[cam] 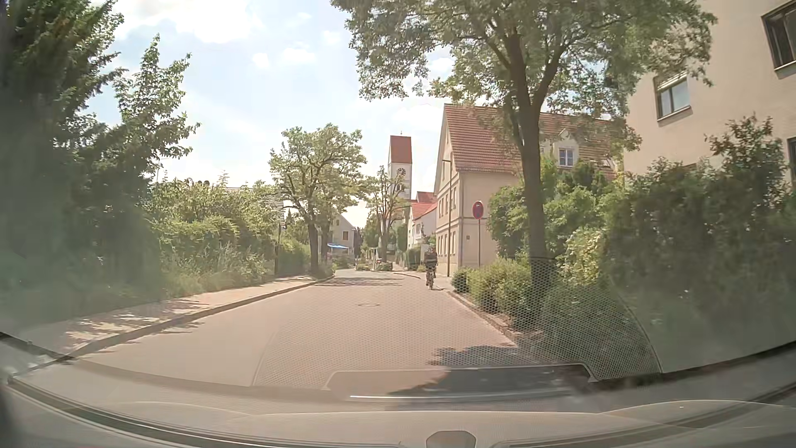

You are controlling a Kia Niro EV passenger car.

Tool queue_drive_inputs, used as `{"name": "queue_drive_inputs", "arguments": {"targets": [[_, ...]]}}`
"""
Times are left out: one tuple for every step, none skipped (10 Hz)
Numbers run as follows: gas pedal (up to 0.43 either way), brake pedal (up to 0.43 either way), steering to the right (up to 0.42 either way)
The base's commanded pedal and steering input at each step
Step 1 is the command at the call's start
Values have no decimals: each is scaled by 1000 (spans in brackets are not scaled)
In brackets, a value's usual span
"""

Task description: Follow the waypoints while adhering to traffic rules and regulations

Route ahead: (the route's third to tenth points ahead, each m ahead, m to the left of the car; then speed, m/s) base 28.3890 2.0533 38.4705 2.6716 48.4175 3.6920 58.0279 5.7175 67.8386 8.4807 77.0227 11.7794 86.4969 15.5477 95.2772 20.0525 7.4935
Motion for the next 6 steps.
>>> {"name": "queue_drive_inputs", "arguments": {"targets": [[79,0,-9],[79,0,-9],[79,0,-9],[79,0,-10],[79,0,-10],[79,0,-9]]}}
